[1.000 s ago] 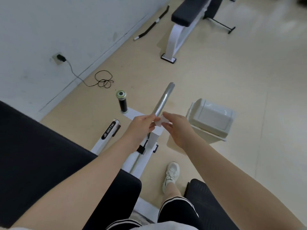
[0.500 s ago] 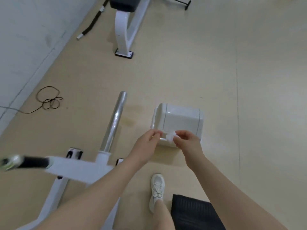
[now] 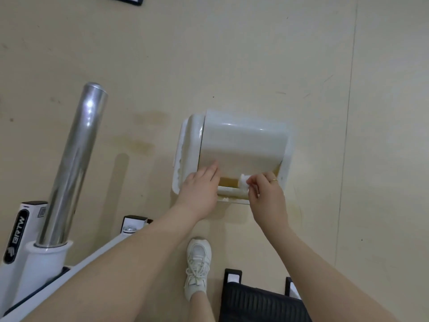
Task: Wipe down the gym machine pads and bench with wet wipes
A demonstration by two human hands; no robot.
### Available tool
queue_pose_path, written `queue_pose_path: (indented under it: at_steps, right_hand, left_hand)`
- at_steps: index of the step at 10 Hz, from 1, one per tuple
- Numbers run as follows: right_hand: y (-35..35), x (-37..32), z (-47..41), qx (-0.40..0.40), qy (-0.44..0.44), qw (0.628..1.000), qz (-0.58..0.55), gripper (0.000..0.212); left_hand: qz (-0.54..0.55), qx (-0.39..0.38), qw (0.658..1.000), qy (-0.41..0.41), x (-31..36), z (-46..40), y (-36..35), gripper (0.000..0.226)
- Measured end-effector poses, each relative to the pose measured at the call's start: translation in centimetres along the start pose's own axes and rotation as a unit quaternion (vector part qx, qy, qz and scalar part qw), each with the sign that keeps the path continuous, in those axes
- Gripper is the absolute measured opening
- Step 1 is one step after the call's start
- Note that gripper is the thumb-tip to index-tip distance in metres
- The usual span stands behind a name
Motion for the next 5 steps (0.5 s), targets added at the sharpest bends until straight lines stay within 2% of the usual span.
queue_pose_path:
  at_steps: [1,2,3,4,5]
  right_hand:
    - [-2.6,0.2,-0.6,-0.022,0.039,0.997,0.067,0.011]
    - [-6.7,1.6,-1.0,-0.123,0.029,0.983,0.134,0.025]
    - [-8.5,2.5,-0.3,-0.23,0.027,0.954,0.192,0.044]
    - [-5.6,1.3,0.2,-0.246,-0.005,0.961,0.129,0.041]
    - [-1.7,-0.8,1.4,-0.269,0.023,0.956,0.109,0.036]
  left_hand:
    - [0.001,0.019,1.0,0.005,-0.3,-0.7,0.0,0.059]
    - [-0.001,0.033,0.999,0.005,-0.6,-1.0,0.8,0.059]
    - [-0.006,0.033,0.999,-0.005,-0.5,-0.7,1.7,0.057]
    - [-0.008,0.014,1.0,-0.003,-0.2,-0.3,3.0,0.057]
    - [-0.001,-0.014,1.0,-0.009,0.5,0.8,4.7,0.062]
Point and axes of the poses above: each hand's wrist, its own z-axis away from the middle knuckle, its own y-axis out of the back of the hand, x = y × z, the point moved 10 cm from there along -z, towards the middle knuckle, and after that the axes turned 13 degrees about x, right-handed, at the moved point
